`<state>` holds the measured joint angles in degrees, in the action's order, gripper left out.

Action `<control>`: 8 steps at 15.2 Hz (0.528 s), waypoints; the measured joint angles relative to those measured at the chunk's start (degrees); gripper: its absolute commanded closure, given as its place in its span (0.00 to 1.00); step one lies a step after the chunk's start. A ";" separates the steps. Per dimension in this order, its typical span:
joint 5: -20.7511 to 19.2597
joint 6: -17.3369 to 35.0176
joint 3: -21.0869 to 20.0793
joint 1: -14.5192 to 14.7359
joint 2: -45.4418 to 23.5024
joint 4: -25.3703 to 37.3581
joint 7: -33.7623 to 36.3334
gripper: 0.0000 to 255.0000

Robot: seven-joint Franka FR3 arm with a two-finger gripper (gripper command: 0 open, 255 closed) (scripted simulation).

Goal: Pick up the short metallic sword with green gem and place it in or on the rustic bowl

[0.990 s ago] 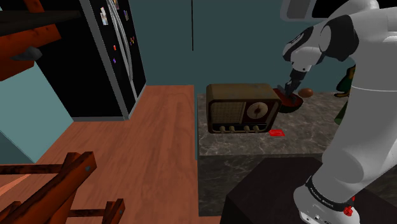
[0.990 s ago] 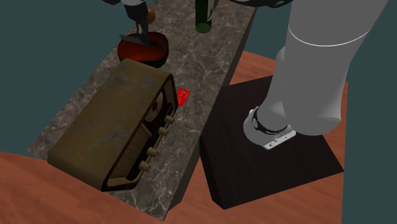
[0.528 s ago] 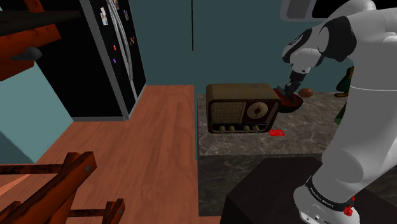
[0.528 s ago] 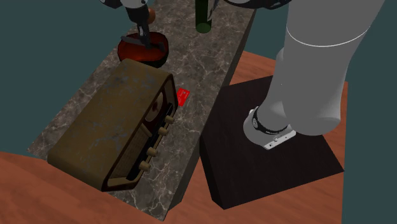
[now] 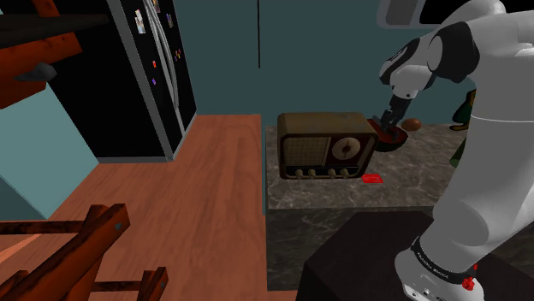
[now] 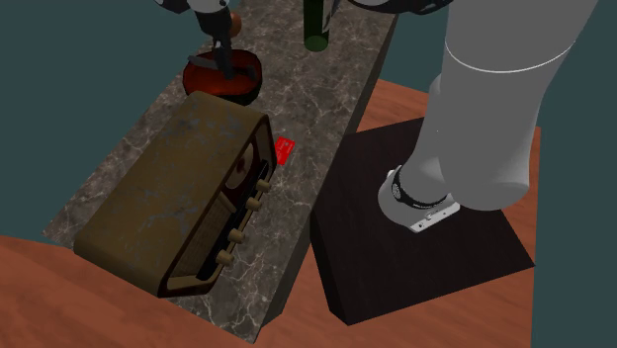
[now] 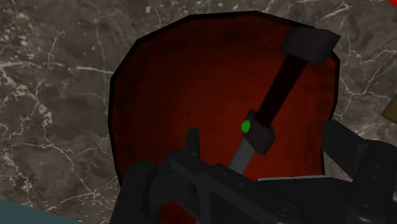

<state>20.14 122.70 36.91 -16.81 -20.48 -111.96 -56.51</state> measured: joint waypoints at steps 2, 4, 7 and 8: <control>-0.97 -1.91 0.51 0.12 0.98 1.21 0.59 0.00; -2.37 -4.49 1.19 0.45 2.56 2.62 1.52 0.00; -3.01 -5.78 1.48 0.56 3.26 3.36 1.94 0.00; -3.07 -5.89 1.50 0.57 3.31 3.42 1.97 0.00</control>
<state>17.07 116.81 38.41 -16.25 -17.17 -108.54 -54.53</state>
